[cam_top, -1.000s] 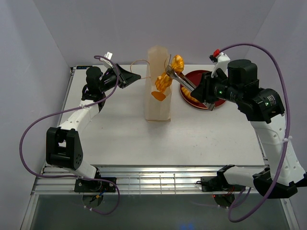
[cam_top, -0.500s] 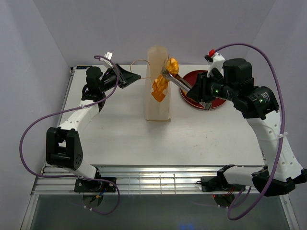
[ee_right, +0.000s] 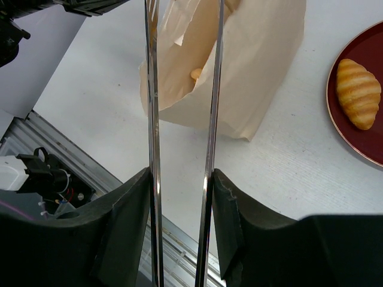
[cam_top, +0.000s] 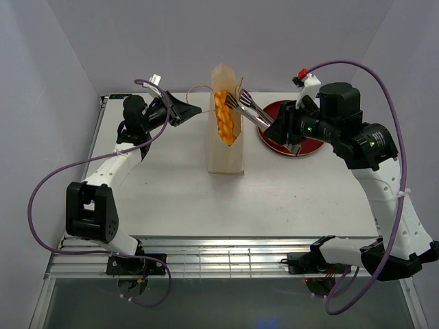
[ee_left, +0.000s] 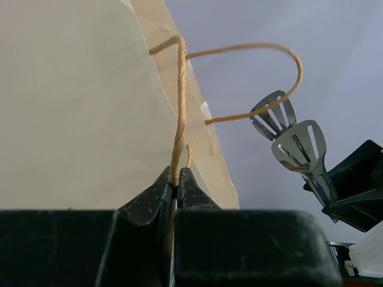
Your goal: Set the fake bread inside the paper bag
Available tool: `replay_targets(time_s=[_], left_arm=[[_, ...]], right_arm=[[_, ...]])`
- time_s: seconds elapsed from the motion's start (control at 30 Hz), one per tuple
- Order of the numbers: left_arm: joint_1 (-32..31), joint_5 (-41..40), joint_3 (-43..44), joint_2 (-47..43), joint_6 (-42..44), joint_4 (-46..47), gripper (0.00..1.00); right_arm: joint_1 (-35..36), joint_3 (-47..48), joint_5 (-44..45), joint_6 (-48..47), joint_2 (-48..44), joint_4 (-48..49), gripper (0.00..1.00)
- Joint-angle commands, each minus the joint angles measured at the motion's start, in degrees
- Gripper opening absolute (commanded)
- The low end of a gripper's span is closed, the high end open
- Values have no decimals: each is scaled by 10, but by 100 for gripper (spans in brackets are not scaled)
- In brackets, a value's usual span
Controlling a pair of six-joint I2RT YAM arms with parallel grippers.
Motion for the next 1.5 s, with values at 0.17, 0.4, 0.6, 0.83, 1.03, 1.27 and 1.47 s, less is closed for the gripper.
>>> replay_targets(time_s=[0.17, 0.4, 0.6, 0.83, 1.03, 1.27, 1.47], left_arm=[[-1, 5, -5, -29, 11, -1, 11], [-1, 4, -5, -28, 11, -1, 11], [-1, 6, -6, -29, 12, -1, 11], [-1, 4, -17, -36, 13, -1, 11], [-1, 7, -19, -39, 13, -1, 11], [-1, 10, -22, -42, 12, -1, 11], [-1, 14, -29, -49, 13, -1, 10]], right_arm=[[4, 0, -7, -6, -19, 48, 49], [3, -15, -3, -3, -59, 69, 49], [4, 1, 50, 10, -110, 62, 49], [4, 12, 232, 4, -131, 24, 48], [4, -71, 379, -8, -123, 18, 48], [-5, -167, 407, -10, -86, 51, 48], [-46, -222, 339, -16, -56, 90, 48]])
